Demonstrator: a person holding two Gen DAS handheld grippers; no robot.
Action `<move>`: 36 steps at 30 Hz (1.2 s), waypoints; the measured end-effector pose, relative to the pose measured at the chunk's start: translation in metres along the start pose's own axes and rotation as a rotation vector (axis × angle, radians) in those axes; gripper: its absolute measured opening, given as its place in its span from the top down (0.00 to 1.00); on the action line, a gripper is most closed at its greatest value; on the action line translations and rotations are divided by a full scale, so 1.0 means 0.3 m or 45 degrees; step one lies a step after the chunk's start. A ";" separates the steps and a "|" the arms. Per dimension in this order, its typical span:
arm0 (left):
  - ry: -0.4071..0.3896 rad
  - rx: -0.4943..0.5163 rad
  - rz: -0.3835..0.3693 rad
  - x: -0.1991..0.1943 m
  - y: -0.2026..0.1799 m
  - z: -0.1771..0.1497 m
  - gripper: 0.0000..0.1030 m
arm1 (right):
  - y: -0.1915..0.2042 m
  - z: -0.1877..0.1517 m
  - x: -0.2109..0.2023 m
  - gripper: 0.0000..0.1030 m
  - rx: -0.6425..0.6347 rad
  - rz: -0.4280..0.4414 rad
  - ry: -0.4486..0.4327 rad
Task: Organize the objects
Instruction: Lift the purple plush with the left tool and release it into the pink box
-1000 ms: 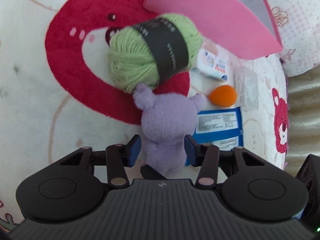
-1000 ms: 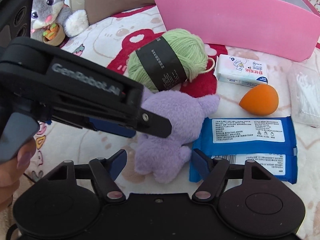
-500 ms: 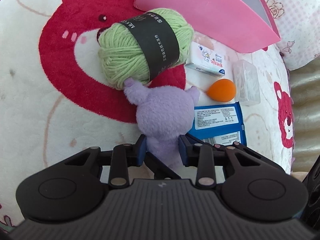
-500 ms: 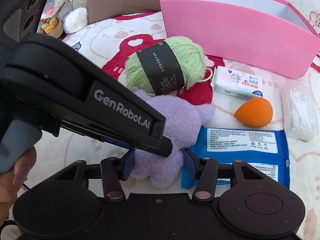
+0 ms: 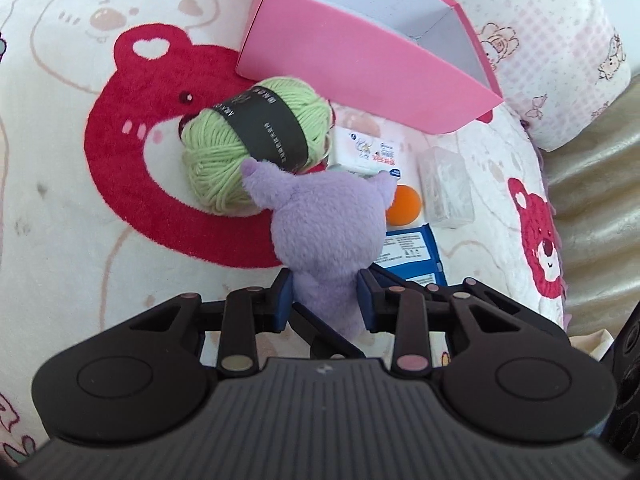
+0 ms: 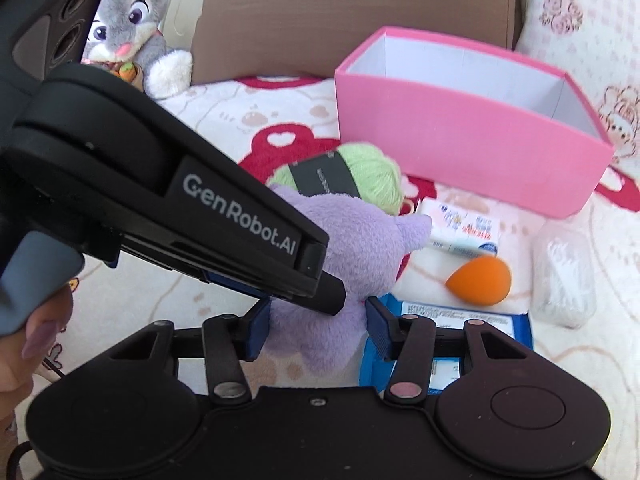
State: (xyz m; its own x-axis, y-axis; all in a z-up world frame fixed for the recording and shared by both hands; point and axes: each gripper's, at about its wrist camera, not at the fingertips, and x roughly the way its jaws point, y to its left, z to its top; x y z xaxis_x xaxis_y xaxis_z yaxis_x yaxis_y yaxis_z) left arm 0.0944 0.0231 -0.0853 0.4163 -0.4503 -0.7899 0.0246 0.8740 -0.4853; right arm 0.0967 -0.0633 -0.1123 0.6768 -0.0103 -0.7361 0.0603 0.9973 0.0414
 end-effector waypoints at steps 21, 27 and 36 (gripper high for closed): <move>-0.107 0.203 -0.084 -0.191 -0.140 0.112 0.69 | -0.025 0.120 -0.213 0.46 -0.006 -0.045 -0.130; -0.114 0.221 -0.095 -0.227 -0.183 0.205 0.69 | -0.041 0.232 -0.221 0.46 -0.021 -0.065 -0.121; -0.170 0.245 -0.099 -0.256 -0.241 0.408 0.68 | -0.068 0.384 -0.247 0.46 -0.053 -0.102 -0.160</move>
State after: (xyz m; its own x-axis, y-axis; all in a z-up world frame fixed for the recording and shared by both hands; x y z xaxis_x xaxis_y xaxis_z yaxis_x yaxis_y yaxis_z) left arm 0.1719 0.0167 0.0563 0.5228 -0.5008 -0.6898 0.2285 0.8619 -0.4527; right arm 0.1298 -0.0911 0.0193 0.7575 -0.0962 -0.6457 0.0890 0.9951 -0.0439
